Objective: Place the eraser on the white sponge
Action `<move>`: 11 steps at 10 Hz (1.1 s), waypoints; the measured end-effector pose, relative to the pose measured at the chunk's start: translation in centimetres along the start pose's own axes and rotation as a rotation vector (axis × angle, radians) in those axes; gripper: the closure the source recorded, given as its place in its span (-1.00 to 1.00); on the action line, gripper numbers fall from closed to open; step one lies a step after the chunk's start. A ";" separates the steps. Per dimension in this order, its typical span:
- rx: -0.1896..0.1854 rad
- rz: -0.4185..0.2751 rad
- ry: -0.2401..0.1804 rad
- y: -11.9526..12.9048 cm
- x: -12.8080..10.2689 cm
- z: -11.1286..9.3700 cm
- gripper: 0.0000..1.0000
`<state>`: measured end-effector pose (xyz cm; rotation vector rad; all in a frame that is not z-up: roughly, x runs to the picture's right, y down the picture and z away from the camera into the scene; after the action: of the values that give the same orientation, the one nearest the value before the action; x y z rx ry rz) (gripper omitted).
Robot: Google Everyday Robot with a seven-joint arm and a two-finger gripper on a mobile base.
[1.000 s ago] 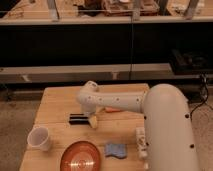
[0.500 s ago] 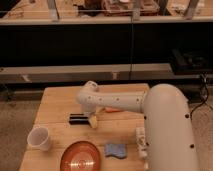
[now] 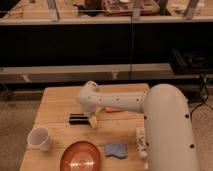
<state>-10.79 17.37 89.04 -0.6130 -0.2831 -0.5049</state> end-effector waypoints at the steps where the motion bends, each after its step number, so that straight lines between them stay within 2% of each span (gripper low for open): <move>1: 0.000 0.000 0.001 0.0 0.0 -0.1 -0.04; 2: 0.001 0.000 0.001 0.0 0.0 -0.2 0.22; 6: 0.002 0.002 0.001 0.0 0.2 -0.9 0.93; 7: 0.001 0.001 0.002 0.0 0.1 -1.1 1.00; 9: 0.004 -0.002 0.001 -0.1 0.0 -1.1 1.00; 11: 0.025 -0.001 0.004 -0.5 -0.1 -0.7 1.00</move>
<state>-11.07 16.58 88.68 -0.5879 -0.2855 -0.5026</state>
